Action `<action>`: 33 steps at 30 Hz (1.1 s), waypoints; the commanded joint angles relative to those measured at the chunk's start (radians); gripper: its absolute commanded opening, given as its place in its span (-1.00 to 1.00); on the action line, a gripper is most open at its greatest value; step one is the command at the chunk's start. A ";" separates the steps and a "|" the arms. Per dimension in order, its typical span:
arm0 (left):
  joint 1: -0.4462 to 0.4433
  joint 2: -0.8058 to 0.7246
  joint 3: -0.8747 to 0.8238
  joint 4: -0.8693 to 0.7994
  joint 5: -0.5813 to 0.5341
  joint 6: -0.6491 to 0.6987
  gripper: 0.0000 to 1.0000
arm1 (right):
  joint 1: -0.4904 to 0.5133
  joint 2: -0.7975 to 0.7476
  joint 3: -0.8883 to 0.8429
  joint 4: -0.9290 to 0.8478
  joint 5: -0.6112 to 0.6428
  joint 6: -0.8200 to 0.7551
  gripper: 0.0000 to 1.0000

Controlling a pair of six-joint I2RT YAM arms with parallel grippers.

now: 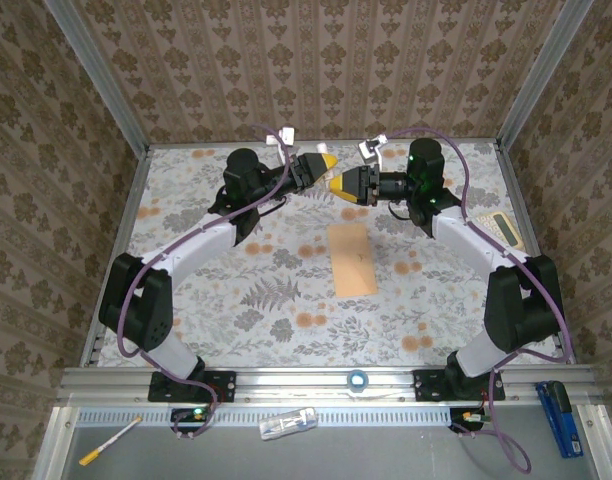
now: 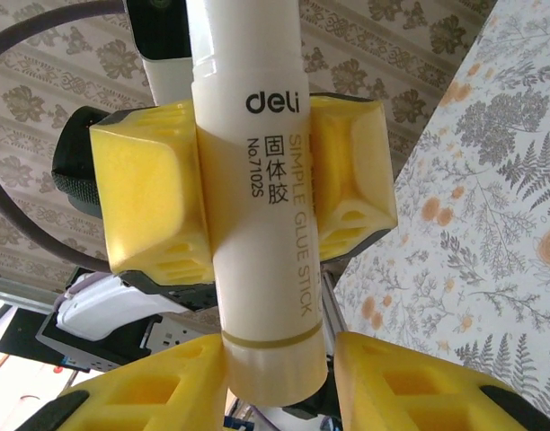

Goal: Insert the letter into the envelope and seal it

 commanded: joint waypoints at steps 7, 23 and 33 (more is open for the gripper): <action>-0.004 0.005 -0.010 0.060 -0.001 -0.015 -0.97 | 0.007 0.011 0.036 0.036 0.026 0.020 -0.38; -0.010 -0.027 0.015 -0.109 -0.045 0.067 -0.98 | 0.015 -0.023 0.100 -0.262 0.125 -0.157 -0.51; -0.051 -0.053 0.084 -0.359 -0.166 0.145 -0.99 | 0.065 -0.019 0.198 -0.559 0.294 -0.342 -0.54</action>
